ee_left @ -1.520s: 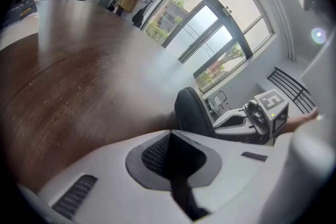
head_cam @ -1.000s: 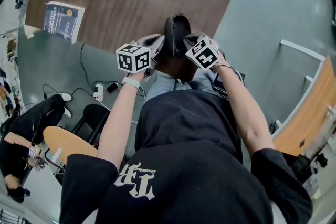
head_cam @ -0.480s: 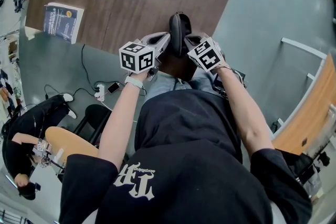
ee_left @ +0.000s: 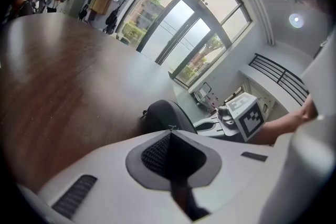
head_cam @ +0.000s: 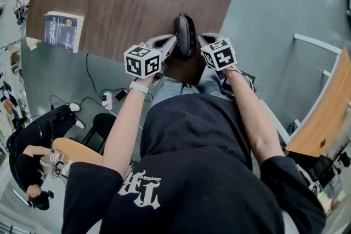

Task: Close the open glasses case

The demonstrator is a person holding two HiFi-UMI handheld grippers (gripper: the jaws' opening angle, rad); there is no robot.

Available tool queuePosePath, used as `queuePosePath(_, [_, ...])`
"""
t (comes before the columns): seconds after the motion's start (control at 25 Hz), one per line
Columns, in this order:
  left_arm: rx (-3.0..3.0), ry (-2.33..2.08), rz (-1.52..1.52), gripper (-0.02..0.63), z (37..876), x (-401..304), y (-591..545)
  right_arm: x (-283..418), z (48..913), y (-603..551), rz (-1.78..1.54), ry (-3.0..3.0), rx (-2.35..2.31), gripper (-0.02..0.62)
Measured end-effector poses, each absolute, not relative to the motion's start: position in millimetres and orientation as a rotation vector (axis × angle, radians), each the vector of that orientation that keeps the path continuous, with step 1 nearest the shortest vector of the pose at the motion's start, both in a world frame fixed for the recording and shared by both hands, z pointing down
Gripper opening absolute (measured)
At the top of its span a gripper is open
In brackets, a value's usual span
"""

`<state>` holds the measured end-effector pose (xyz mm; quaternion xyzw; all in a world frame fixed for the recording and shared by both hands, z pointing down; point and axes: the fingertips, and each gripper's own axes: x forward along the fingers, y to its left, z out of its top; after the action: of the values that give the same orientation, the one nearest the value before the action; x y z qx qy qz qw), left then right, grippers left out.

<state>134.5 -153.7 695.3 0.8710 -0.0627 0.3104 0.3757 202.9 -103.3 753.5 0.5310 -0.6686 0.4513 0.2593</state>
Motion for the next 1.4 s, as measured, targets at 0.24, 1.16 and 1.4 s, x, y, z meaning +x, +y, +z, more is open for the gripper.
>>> queuePosePath(0.24, [2.261, -0.124, 0.854, -0.003, 696, 146, -146, 205, 752, -100, 1.252, -1.815, 1.445, -0.015])
queuePosePath(1.16, [2.288, -0.092, 0.999, -0.003, 717, 170, -136, 254, 727, -132, 1.155, -1.871, 1.395, -0.015])
queuePosePath(1.4, [2.278, -0.135, 0.976, -0.003, 719, 174, -134, 264, 720, -161, 1.074, -1.911, 1.310, -0.015])
